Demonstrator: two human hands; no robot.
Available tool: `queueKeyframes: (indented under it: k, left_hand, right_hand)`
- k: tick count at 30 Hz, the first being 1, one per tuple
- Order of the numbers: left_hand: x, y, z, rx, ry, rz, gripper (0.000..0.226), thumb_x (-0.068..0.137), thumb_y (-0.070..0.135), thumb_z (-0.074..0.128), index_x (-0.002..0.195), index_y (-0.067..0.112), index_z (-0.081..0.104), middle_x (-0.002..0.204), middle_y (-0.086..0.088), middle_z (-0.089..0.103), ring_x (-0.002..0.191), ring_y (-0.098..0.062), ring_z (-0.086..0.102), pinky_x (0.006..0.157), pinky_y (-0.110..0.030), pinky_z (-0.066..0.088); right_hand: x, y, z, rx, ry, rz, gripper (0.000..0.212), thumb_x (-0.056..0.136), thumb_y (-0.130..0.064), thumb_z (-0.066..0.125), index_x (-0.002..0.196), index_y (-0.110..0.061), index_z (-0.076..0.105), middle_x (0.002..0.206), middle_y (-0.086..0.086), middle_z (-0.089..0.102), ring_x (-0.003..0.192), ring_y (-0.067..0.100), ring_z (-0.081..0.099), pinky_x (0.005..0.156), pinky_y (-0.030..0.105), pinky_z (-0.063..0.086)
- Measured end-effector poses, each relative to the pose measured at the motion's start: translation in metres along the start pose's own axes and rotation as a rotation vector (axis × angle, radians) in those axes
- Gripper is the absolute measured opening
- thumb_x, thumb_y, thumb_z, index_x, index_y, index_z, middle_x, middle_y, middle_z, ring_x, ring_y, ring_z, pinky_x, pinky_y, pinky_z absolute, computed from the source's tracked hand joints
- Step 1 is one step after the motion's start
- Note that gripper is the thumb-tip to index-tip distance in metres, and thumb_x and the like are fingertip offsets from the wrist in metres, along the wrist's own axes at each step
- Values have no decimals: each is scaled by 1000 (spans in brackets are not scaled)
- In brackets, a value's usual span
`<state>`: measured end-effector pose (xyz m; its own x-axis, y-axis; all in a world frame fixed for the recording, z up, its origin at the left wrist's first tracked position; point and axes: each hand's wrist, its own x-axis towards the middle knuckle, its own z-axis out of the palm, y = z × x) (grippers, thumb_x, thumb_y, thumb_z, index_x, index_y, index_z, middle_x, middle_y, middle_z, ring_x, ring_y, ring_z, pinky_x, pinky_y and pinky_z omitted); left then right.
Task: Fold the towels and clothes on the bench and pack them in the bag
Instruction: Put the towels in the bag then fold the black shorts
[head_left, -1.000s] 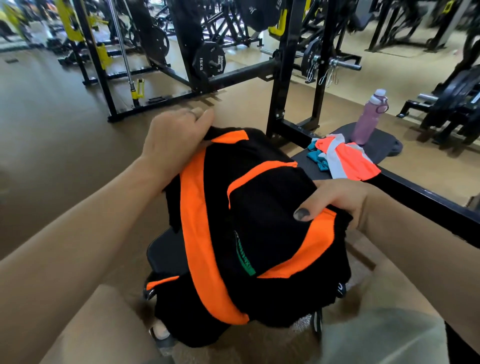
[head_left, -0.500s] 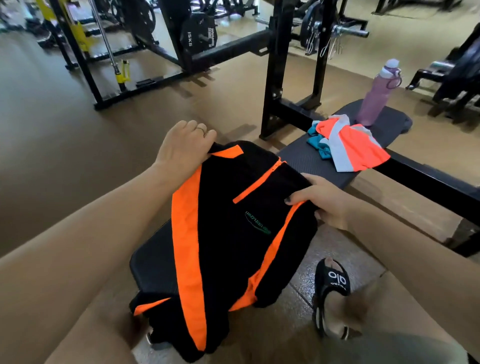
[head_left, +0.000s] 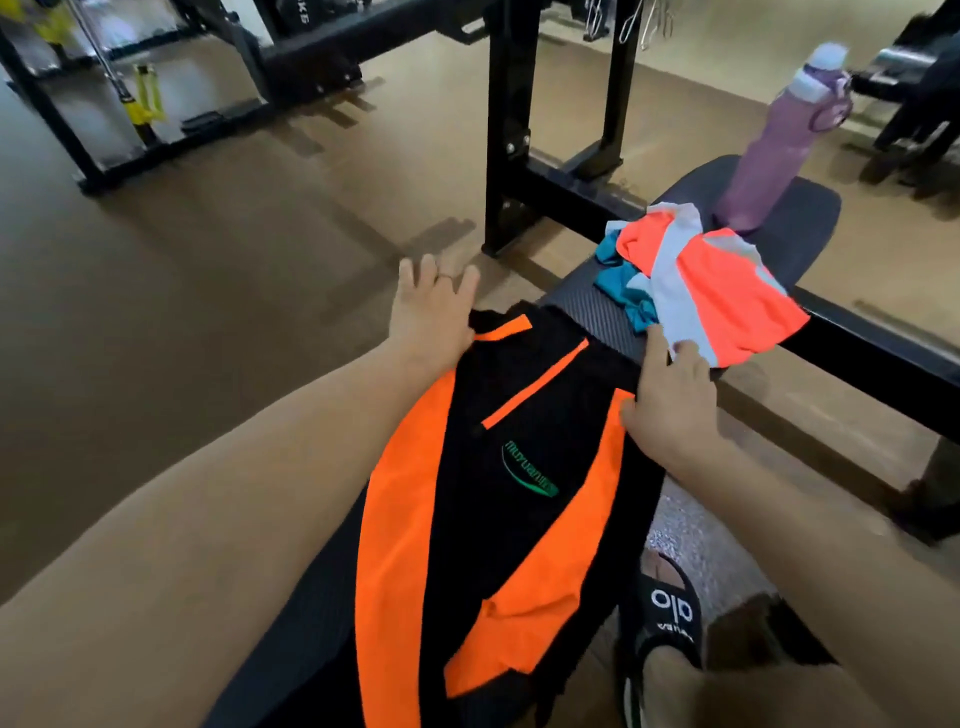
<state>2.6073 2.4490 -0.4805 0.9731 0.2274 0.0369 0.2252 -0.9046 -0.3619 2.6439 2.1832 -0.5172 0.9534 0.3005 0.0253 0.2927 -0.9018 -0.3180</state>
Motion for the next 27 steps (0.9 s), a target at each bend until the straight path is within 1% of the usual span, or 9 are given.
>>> queueKeyframes:
  k: [3,6,8,12,14,17,20,24,27]
  left_hand:
    - [-35,18,17,-252,-43,-68,86,88,57,59,154,19,20,154,-17,31,143,-38,25,118,-52,17]
    - [-100,22,22,-418,-84,-146,87,84,63,60,150,18,26,152,-18,30,140,-38,28,115,-49,23]
    - [-151,21,23,-511,-192,-250,93,81,66,62,151,17,23,153,-18,25,141,-38,26,115,-49,25]
    - [-249,22,19,-607,-376,-384,91,77,65,64,143,17,25,141,-12,30,129,-32,36,109,-42,36]
    - [-286,30,15,-640,-401,-383,78,79,60,61,135,15,30,130,-7,38,118,-27,43,100,-39,42]
    - [-314,39,9,-781,-371,-403,43,88,40,59,115,15,36,107,0,47,93,-19,53,80,-34,50]
    - [-319,29,3,-822,-307,-442,18,92,22,53,97,18,36,88,2,50,74,-18,55,63,-34,48]
    - [-319,-9,7,-718,-262,-450,10,96,15,46,88,18,41,79,-2,58,71,-25,62,67,-45,58]
    - [-319,-44,1,-819,-316,-537,9,101,16,47,92,18,45,82,-6,64,73,-25,66,74,-48,60]
  right_hand:
    - [-36,-15,24,-78,87,-298,74,73,-10,66,144,-6,45,132,23,48,123,43,46,103,53,41]
    - [-75,-44,40,-30,-37,-522,59,82,-26,65,138,-14,54,130,12,55,130,38,46,109,52,38]
    - [-94,-58,48,-43,-160,-567,57,90,-42,50,143,-19,51,140,11,53,138,36,42,115,50,34]
    - [-127,-63,60,-253,-391,-617,78,89,-63,3,160,-31,13,167,13,2,154,32,-1,124,50,4]
    - [-133,-61,62,-297,-368,-619,77,91,-64,4,160,-30,14,167,15,5,154,34,2,124,53,7]
    - [-145,-66,58,-279,-294,-543,70,96,-58,19,154,-22,37,159,19,31,148,38,26,119,55,26]
    - [-181,-76,57,-171,-287,-613,62,99,-52,24,152,-23,40,159,11,35,148,32,29,120,50,24]
    - [-211,-64,57,-179,-355,-727,61,100,-56,21,157,-34,24,167,2,13,154,24,8,124,47,5]
    - [-212,-55,55,-224,-333,-689,64,99,-58,17,158,-33,22,167,3,14,154,26,10,123,48,7]
